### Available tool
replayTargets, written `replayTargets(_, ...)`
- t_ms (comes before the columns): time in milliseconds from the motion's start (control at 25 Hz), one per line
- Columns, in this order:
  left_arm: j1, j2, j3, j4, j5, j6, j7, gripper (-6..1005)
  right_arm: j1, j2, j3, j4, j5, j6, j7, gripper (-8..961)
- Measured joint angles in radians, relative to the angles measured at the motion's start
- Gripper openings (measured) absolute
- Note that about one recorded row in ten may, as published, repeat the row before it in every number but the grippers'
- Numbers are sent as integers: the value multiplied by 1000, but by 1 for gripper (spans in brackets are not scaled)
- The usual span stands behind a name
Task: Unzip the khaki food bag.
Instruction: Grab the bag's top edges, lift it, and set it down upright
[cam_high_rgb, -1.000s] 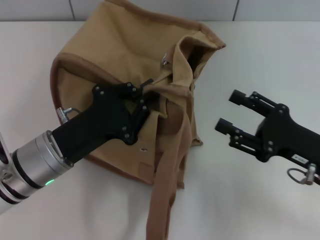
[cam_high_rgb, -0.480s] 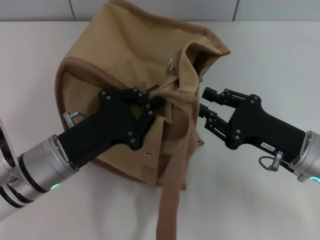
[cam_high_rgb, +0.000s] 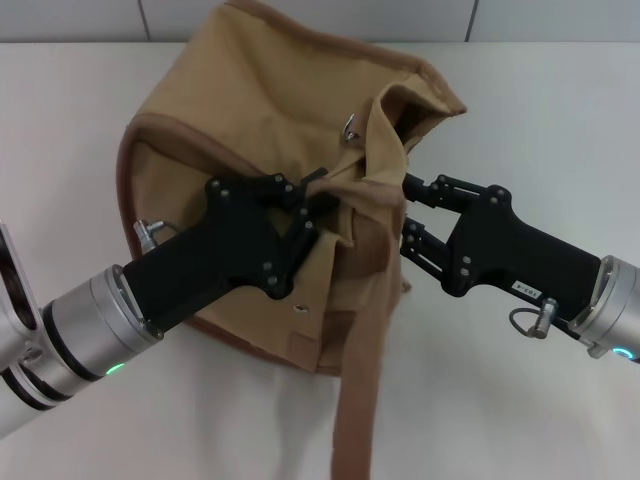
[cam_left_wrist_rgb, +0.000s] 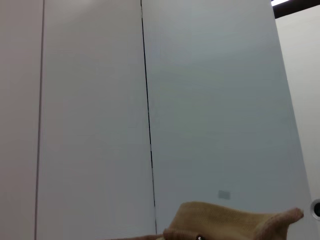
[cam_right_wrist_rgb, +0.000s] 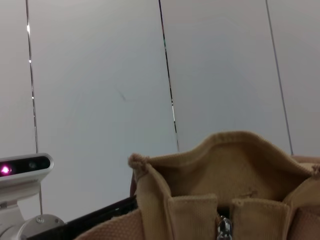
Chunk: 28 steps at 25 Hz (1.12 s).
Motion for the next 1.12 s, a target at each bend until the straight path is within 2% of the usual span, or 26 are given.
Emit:
replayTargets(200, -9, 0, 3, -3, 0, 2, 0, 81, 10, 1, -1, 7, -2, 22, -5, 389)
replayTargets(400, -11, 0, 3, -9, 0, 3, 0, 82, 17, 2, 2, 29, -1, 32, -32, 290)
replayTargets(1120, -12, 0, 3, -23, 0, -7, 0, 88, 22, 2, -2, 41, -5, 33, -39, 191)
